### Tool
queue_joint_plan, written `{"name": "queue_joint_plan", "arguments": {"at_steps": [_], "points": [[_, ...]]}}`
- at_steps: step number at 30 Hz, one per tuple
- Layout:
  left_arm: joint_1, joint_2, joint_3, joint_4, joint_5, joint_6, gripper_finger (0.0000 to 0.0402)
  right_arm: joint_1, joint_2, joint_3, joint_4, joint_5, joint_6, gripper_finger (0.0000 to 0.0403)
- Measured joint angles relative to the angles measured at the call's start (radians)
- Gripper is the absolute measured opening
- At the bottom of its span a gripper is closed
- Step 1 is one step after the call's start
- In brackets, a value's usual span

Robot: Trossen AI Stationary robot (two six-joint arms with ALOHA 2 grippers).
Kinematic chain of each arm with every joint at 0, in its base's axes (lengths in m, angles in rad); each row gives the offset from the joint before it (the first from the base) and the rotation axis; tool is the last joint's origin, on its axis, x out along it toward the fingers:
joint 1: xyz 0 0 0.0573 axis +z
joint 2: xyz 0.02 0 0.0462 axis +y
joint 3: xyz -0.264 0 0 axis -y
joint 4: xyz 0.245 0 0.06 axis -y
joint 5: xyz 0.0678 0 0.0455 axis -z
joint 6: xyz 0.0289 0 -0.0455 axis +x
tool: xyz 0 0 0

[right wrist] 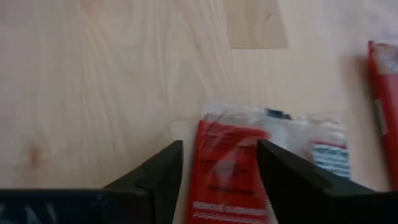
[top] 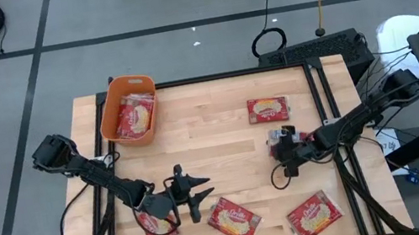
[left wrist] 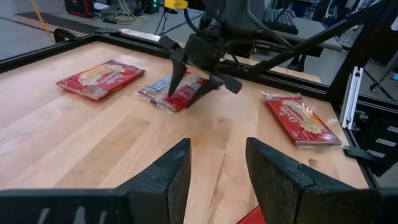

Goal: Sort popcorn bags into baskets
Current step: Put the red popcorn bag into the orange bin

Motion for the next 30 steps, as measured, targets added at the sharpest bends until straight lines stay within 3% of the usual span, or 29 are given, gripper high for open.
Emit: {"name": "queue_joint_plan", "arguments": {"at_steps": [3,6,15,30], "points": [[0.000,0.000,0.000,0.000,0.000,-0.001,0.0156,0.000,0.000,-0.029,0.044,-0.018,0.033,0.0206],[0.000,0.000,0.000,0.000,0.000,0.002,0.0156,-0.001,-0.003,-0.063,0.101,-0.020,0.053,0.0185],[0.001,0.000,0.000,-0.001,0.000,0.008,0.0156,-0.011,-0.002,-0.096,0.166,-0.025,0.093,0.0015],[0.050,0.000,0.000,0.000,0.000,0.010,0.0156,-0.008,0.001,-0.101,0.567,-0.168,-0.029,0.0000]]}}
